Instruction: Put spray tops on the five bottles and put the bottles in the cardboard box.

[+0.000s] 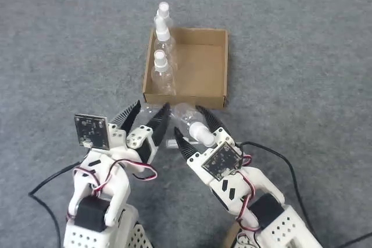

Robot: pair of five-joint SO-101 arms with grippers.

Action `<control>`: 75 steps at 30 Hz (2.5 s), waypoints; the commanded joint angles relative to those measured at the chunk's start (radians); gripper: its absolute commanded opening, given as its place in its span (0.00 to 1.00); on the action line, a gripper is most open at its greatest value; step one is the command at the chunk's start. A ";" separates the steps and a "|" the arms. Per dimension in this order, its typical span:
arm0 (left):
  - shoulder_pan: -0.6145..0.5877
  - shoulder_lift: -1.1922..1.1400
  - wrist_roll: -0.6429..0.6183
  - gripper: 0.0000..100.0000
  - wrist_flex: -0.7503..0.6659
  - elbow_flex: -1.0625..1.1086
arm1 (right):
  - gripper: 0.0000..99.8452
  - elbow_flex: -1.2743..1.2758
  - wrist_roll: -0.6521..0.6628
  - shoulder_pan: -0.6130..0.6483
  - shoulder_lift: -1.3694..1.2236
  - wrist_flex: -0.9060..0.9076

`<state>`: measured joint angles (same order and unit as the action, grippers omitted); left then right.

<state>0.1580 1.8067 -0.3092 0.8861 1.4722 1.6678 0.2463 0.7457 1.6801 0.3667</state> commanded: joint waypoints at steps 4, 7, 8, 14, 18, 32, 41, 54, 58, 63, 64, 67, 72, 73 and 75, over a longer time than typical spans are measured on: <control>-0.077 0.015 0.006 0.10 -0.020 -0.065 | 0.13 0.020 -0.012 -0.058 0.038 -0.002; -0.106 0.015 0.006 0.08 -0.020 -0.065 | 0.13 0.020 -0.012 -0.070 0.038 -0.005; -0.115 0.015 0.006 0.07 -0.020 -0.065 | 0.13 0.020 -0.012 -0.070 0.038 -0.005; -0.196 0.015 0.008 0.01 -0.021 -0.105 | 0.13 0.020 -0.012 -0.070 0.038 -0.001; -0.241 0.015 0.003 0.01 -0.021 -0.113 | 0.13 0.020 -0.012 -0.071 0.038 0.001; -0.299 0.015 0.000 0.01 -0.018 -0.108 | 0.13 -0.092 -0.087 -0.091 0.028 0.111; -0.316 0.015 0.000 0.01 -0.020 -0.107 | 0.13 -0.247 -0.137 -0.145 0.028 0.282; -0.315 0.015 0.000 0.01 -0.020 -0.105 | 0.13 -0.411 -0.138 -0.145 0.027 0.389; -0.315 0.015 0.000 0.01 -0.021 -0.097 | 0.13 -0.460 -0.138 -0.145 0.012 0.389; -0.315 0.015 0.000 0.01 -0.021 -0.097 | 0.13 -0.563 -0.138 -0.145 -0.143 0.390; -0.315 0.015 0.000 0.01 -0.021 -0.097 | 0.13 -0.585 -0.138 -0.143 -0.179 0.390; -0.315 0.015 0.000 0.01 -0.021 -0.097 | 0.13 -0.643 -0.138 -0.145 -0.275 0.390; -0.315 0.015 0.000 0.01 -0.021 -0.096 | 0.13 -0.712 -0.138 -0.145 -0.394 0.384; -0.315 0.015 0.000 0.01 -0.021 -0.096 | 0.13 -0.724 -0.138 -0.145 -0.414 0.383; -0.315 0.015 0.000 0.01 -0.021 -0.096 | 0.13 -0.752 -0.138 -0.147 -0.452 0.381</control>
<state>-0.1550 1.8067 -0.3107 0.8861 1.4185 1.0173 0.1204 0.6122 1.2904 0.7549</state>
